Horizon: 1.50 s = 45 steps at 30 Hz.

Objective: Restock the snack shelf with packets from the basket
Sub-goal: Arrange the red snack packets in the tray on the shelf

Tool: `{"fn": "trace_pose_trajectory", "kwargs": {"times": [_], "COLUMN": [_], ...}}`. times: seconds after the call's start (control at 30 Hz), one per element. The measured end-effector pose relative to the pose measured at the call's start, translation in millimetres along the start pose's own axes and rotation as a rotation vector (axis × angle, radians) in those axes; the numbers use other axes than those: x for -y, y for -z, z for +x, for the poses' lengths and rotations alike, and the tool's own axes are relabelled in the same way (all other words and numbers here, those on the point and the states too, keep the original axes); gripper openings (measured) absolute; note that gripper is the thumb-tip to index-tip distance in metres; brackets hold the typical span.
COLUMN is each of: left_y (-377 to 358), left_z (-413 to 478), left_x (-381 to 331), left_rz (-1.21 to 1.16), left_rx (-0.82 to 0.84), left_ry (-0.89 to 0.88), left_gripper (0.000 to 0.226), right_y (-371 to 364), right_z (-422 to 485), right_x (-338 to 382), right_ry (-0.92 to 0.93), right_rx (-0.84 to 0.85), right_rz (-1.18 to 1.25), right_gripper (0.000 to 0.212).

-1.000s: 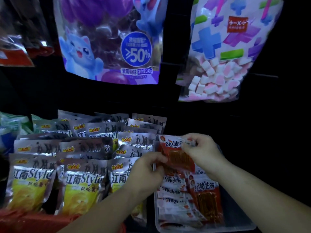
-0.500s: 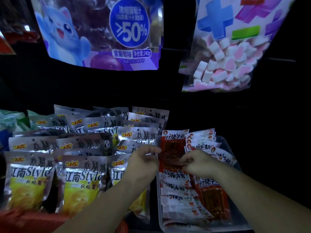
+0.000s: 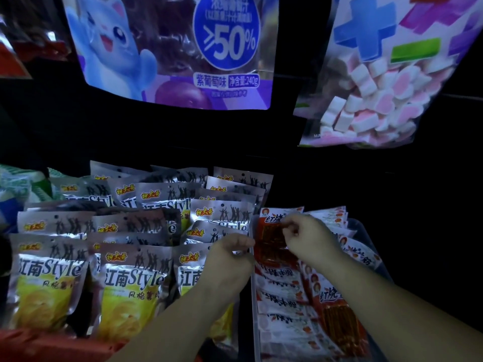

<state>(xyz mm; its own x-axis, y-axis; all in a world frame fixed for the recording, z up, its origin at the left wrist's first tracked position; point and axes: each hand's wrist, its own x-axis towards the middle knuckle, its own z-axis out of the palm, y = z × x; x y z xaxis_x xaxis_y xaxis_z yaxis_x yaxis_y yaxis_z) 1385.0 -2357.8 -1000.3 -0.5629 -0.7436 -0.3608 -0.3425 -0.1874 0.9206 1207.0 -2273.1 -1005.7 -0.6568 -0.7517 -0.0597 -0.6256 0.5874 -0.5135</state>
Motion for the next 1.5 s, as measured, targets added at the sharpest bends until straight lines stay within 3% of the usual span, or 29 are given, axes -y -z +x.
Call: {"fn": "trace_pose_trajectory", "kwargs": {"times": [0.07, 0.17, 0.23, 0.33, 0.47, 0.53, 0.6, 0.77, 0.87, 0.97, 1.07, 1.2, 1.33, 1.5], "left_y": [3.6, 7.0, 7.3, 9.6, 14.4, 17.4, 20.4, 25.0, 23.2, 22.4, 26.5, 34.9, 57.9, 83.3], "left_z": [3.9, 3.9, 4.1, 4.5, 3.2, -0.2, -3.4, -20.2, -33.2, -42.2, -54.0, -70.5, -84.2, -106.6], "left_x": [-0.5, -4.3, -6.0, -6.1, -11.0, -13.3, -14.1, -29.7, -40.3, -38.6, -39.1, -45.4, -53.5, -54.0], "left_rz": [-0.014, -0.083, -0.097, -0.087, -0.082, -0.069, -0.029, 0.060, -0.009, -0.035, -0.140, -0.268, -0.101, -0.015], "left_rx": [-0.024, -0.044, -0.034, -0.020, -0.035, -0.024, -0.012, 0.129, 0.189, 0.141, 0.089, 0.089, 0.182, 0.298], "left_ry": [-0.001, 0.008, 0.019, 0.014, -0.016, -0.049, -0.135, -0.357, -0.337, -0.287, -0.206, -0.183, -0.174, -0.170], "left_gripper": [0.025, 0.024, 0.024, 0.025, 0.025, 0.024, 0.022, 0.023, 0.021, 0.021, 0.030, 0.047, 0.055, 0.031], "right_y": [0.8, -3.7, -10.2, -15.3, 0.8, 17.1, 32.4, 65.9, 72.1, 59.6, 47.5, 42.4, 50.9, 62.2], "right_z": [10.0, 27.8, 35.6, 38.9, 38.0, 33.2, 22.1, -13.7, -35.3, -55.4, -73.8, -97.1, -127.5, -161.5], "right_x": [0.8, -1.5, -7.2, -12.1, -0.8, 14.5, 32.9, 56.8, 59.0, 61.2, 67.3, 70.8, 73.7, 91.8], "right_ry": [0.100, 0.051, -0.004, -0.025, 0.138, 0.161, 0.134, 0.162, 0.102, 0.037, -0.120, -0.203, -0.225, -0.218], "right_rx": [-0.172, -0.043, -0.029, -0.205, -0.384, -0.238, 0.016, 0.161, 0.285, 0.167, 0.044, 0.167, 0.191, 0.254], "right_rz": [-0.103, -0.185, -0.247, -0.279, -0.282, -0.123, 0.179, 0.504, 0.634, 0.620, 0.745, 0.866, 0.791, 0.816], "right_gripper": [0.050, 0.065, 0.048, 0.017, 0.006, 0.017, 0.027, 0.033, 0.034, 0.034, 0.049, 0.069, 0.064, 0.046]}}
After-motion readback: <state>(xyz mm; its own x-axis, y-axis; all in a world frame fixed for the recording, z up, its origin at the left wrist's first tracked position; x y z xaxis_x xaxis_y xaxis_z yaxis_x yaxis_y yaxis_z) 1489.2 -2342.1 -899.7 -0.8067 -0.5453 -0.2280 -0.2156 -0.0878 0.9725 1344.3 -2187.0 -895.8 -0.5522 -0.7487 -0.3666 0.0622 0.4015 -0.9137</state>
